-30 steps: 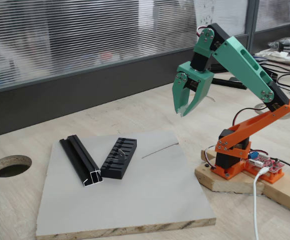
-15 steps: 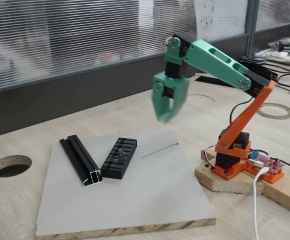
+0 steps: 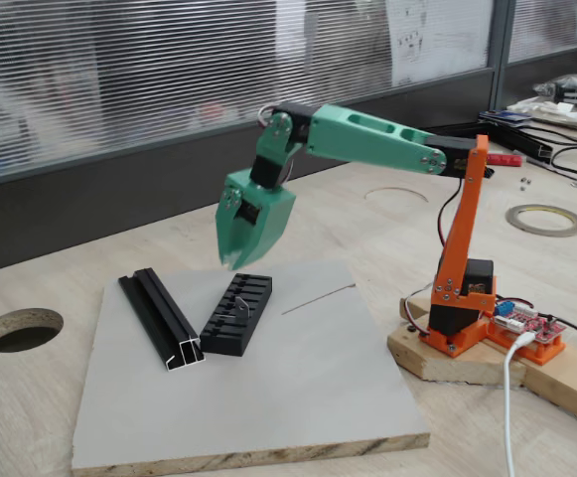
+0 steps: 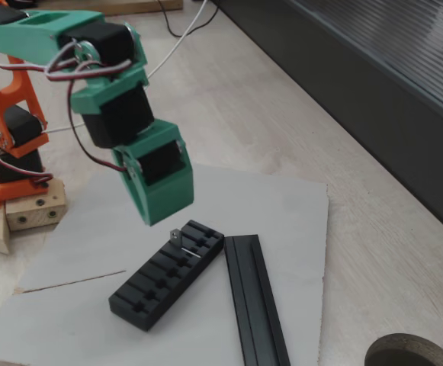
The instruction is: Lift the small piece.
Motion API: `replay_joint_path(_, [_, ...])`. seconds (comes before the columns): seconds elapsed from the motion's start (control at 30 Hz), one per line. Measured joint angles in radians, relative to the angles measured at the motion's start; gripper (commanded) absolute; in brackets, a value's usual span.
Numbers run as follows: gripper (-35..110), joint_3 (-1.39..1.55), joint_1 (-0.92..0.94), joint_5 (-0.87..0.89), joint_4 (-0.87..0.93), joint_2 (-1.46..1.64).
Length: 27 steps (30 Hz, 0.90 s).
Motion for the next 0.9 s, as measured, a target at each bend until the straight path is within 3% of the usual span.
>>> replay_joint_path(0.2, [5, 0.000, -0.052, 0.247, -0.028, -0.009])
replay_joint_path(0.57, [5, 0.000, -0.051, 0.864, -0.055, -0.012])
replay_joint_path(0.9, [6, 0.000, -0.049, 1.106, -0.052, -0.012])
